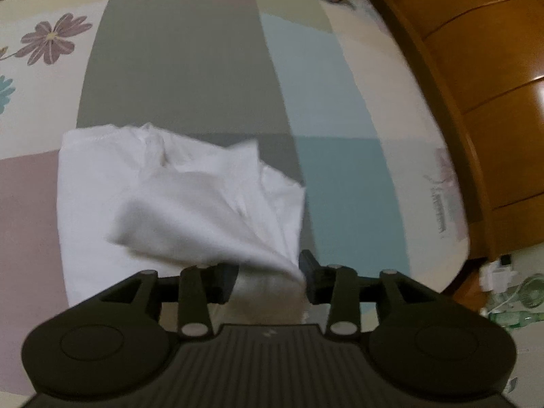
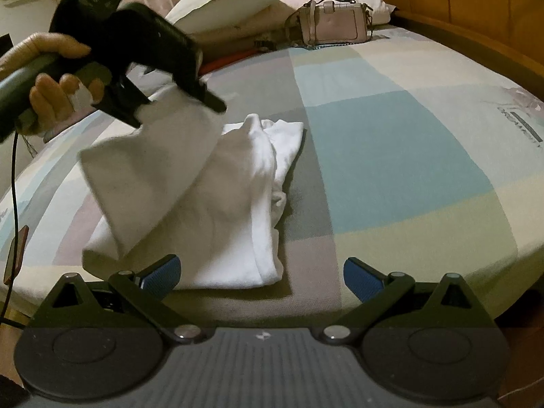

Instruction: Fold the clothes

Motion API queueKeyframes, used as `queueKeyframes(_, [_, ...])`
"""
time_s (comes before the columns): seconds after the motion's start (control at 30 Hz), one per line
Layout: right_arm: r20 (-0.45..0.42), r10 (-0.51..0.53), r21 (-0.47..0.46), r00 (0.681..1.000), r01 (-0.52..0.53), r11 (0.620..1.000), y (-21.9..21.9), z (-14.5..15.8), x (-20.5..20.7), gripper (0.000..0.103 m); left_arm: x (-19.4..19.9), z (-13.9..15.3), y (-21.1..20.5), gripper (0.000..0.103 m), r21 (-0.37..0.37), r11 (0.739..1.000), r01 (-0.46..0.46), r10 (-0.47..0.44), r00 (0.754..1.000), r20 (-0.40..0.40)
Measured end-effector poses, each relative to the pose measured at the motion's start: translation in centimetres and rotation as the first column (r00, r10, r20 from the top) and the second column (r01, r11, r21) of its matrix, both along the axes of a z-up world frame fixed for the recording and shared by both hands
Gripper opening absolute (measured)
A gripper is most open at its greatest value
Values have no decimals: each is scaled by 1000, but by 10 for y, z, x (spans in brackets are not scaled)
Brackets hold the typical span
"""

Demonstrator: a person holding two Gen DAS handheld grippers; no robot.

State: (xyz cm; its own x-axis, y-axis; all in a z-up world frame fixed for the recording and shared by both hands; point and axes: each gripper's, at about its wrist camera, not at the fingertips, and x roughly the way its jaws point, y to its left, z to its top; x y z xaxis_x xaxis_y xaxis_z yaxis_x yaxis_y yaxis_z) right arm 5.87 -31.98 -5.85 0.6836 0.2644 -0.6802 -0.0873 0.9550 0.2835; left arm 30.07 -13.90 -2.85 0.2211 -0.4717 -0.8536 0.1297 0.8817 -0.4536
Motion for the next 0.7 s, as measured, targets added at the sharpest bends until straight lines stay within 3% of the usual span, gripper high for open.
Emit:
queueKeyframes(0.27, [-5,14,28,1000,-13,1000,0,-1,1,103,-8,20,10,56,-21,999,47,-45,995,88])
queueKeyframes(0.4, [6,38,115,999,-39,993,-8,-4,0,102,-34,19,21,62,91,987,136,-152,967,204])
queueKeyframes(0.57, [8,56,221,998,-56,974,-20,-8,2,76,-93,6,36,64,228,943,242,-303,908,289])
queueKeyframes(0.7, [4,70,280,998,-68,957,-19,-10,8,55,-143,-6,53,65,334,910,245,-360,867,344])
